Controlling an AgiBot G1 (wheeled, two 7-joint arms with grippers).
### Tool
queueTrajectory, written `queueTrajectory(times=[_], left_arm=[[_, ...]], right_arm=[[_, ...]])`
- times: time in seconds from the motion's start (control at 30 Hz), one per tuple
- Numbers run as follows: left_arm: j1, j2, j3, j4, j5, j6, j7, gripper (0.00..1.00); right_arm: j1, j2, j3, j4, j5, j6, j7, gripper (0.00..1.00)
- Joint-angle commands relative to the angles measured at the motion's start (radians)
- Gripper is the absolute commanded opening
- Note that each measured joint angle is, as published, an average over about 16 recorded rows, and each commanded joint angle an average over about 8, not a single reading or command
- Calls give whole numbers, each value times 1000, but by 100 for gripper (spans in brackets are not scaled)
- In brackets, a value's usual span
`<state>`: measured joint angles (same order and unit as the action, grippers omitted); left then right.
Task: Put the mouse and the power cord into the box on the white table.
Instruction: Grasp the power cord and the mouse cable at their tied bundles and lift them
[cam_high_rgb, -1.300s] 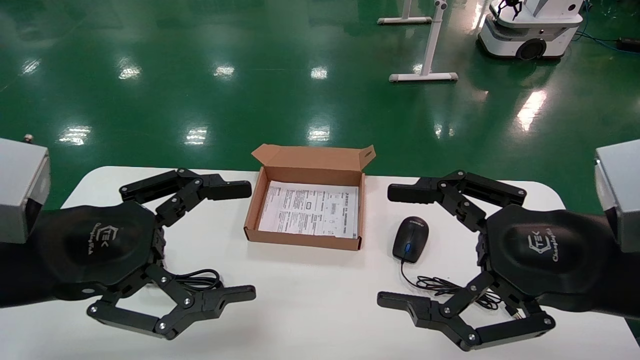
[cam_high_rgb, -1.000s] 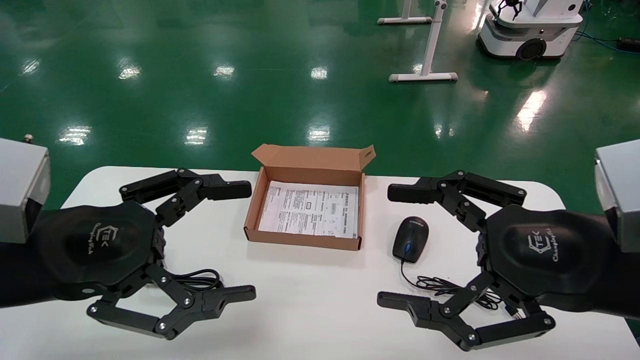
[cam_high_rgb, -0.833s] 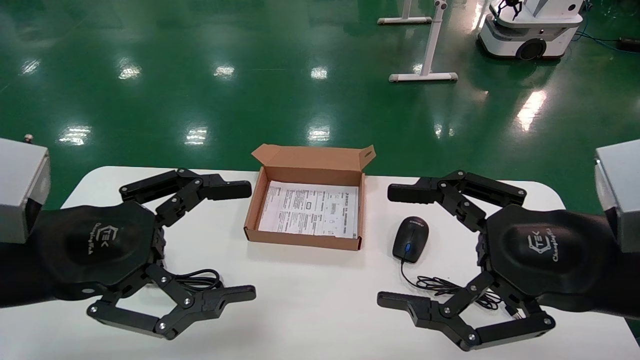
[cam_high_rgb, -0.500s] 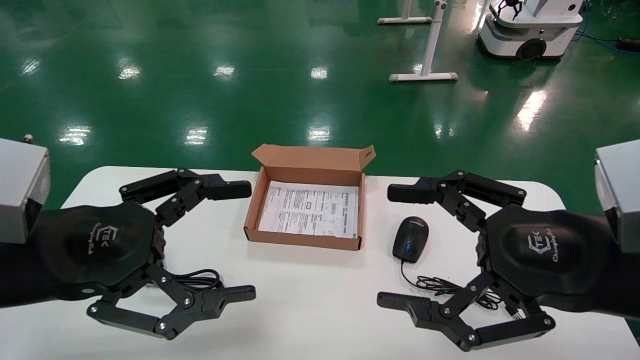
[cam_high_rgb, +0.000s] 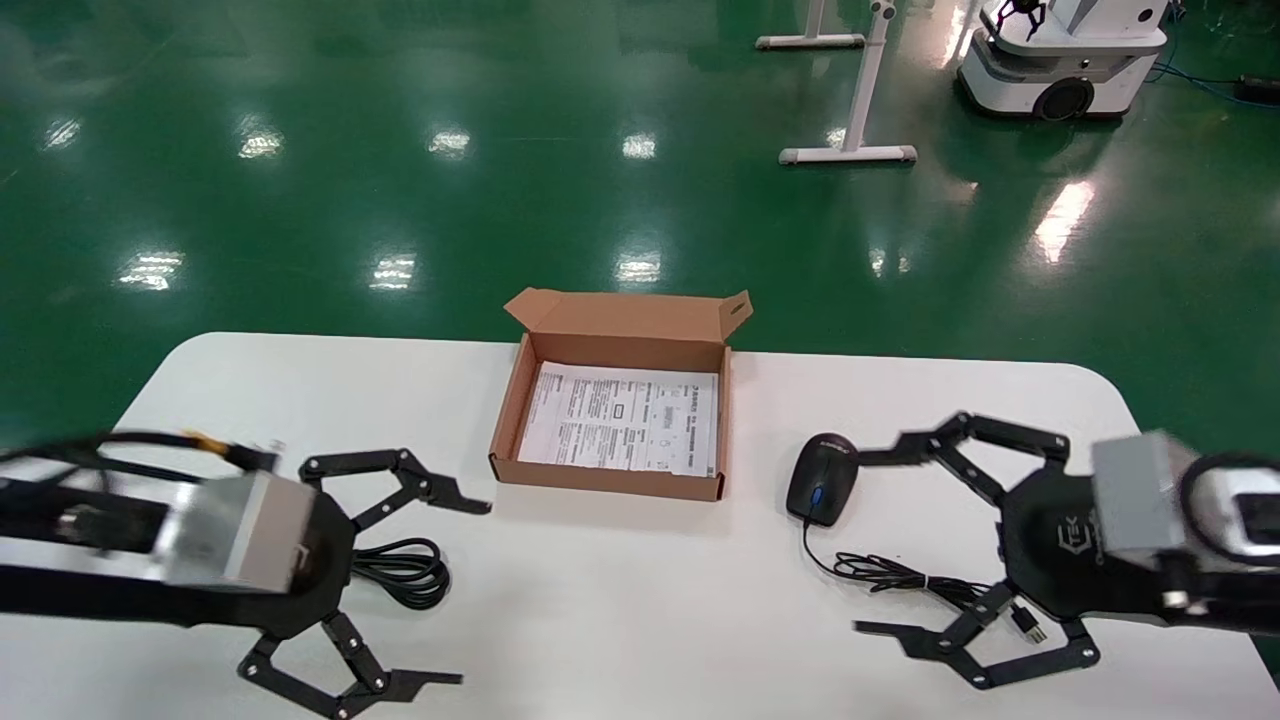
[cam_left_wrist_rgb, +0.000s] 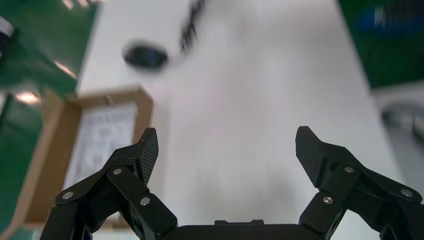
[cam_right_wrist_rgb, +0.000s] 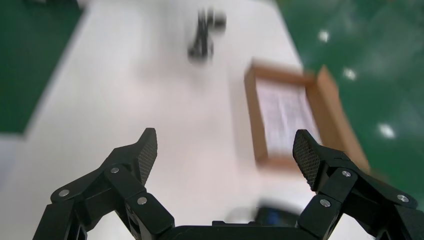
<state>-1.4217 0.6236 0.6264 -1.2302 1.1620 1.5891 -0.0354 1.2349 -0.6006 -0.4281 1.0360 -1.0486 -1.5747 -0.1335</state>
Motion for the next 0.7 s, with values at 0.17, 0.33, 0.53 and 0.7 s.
queueTrajectory(times=[0.17,0.33,0.53,0.7], left_arm=[[-128,42,158,98,175,0,104,100],[-216,78,279,227,297,-3,190,100],[-287,138,378,424,396,-14,277,100],[-321,203,419,582,435,-28,362,100]], right_arm=[[86,-34,-98,-165,-167,11,-172,100],[152,-98,-155,-312,-278,24,-293,100],[217,-172,-210,-480,-378,35,-413,100],[253,-218,-244,-600,-434,40,-496,100]])
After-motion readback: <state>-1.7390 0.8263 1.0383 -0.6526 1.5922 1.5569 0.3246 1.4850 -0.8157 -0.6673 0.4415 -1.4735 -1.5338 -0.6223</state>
